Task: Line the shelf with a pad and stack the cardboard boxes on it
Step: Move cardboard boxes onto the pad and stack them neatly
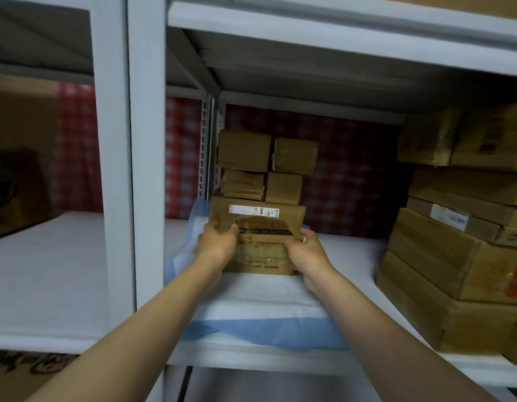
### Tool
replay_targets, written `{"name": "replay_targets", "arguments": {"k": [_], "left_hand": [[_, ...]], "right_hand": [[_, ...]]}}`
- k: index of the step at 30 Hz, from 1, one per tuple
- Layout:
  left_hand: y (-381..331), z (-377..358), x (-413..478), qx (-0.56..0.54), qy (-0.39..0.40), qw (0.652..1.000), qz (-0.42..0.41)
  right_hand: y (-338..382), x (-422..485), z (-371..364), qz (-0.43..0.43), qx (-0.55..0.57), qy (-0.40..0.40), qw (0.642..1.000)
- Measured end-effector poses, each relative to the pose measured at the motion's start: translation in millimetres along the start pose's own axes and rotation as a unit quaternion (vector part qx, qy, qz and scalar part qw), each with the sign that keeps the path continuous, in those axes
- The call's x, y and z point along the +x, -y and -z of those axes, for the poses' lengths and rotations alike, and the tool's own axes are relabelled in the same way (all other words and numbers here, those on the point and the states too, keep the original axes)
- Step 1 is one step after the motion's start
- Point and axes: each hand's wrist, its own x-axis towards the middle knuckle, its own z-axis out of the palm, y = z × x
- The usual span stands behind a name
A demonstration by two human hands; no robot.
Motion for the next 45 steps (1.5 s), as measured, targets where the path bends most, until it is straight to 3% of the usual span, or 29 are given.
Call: {"name": "replay_targets", "arguments": {"k": [3, 8, 13, 19, 25, 30, 34, 45], "left_hand": [[-5.0, -3.1, -0.1, 0.03, -0.039, 0.998, -0.025], [1.6, -7.9, 5.2, 0.071, -0.016, 0.997, 0.011], [1.2, -6.2, 2.0, 0.064, 0.0, 0.998, -0.006], [-13.0, -0.5, -10.7, 0.153, 0.028, 0.988, 0.005], [-25.6, -4.9, -26.1, 0.271, -0.038, 0.955, -0.11], [-24.6, -17.1, -38.5, 0.257, -0.062, 0.948, -0.175], [-34.3, -38.4, -49.4, 0.216, -0.064, 0.951, -0.213], [-98.7, -165.4, -105.2, 0.047, 0.023, 0.956, -0.288]], "right_hand": [[6.2, 0.0, 4.6, 0.03, -0.026, -0.003, 0.999], [3.5, 2.9, 4.8, 0.026, -0.049, 0.016, 0.998], [2.8, 3.8, 6.3, 0.03, -0.058, -0.005, 0.998], [2.7, 3.9, 1.4, 0.008, -0.055, -0.004, 0.998], [7.4, -3.1, 4.6, 0.026, -0.066, -0.081, 0.994], [6.6, -22.8, 16.4, 0.068, -0.067, -0.143, 0.985], [15.8, -48.2, 35.4, 0.155, -0.061, -0.207, 0.964], [40.7, -73.7, 150.1, 0.319, -0.005, -0.356, 0.878]]}}
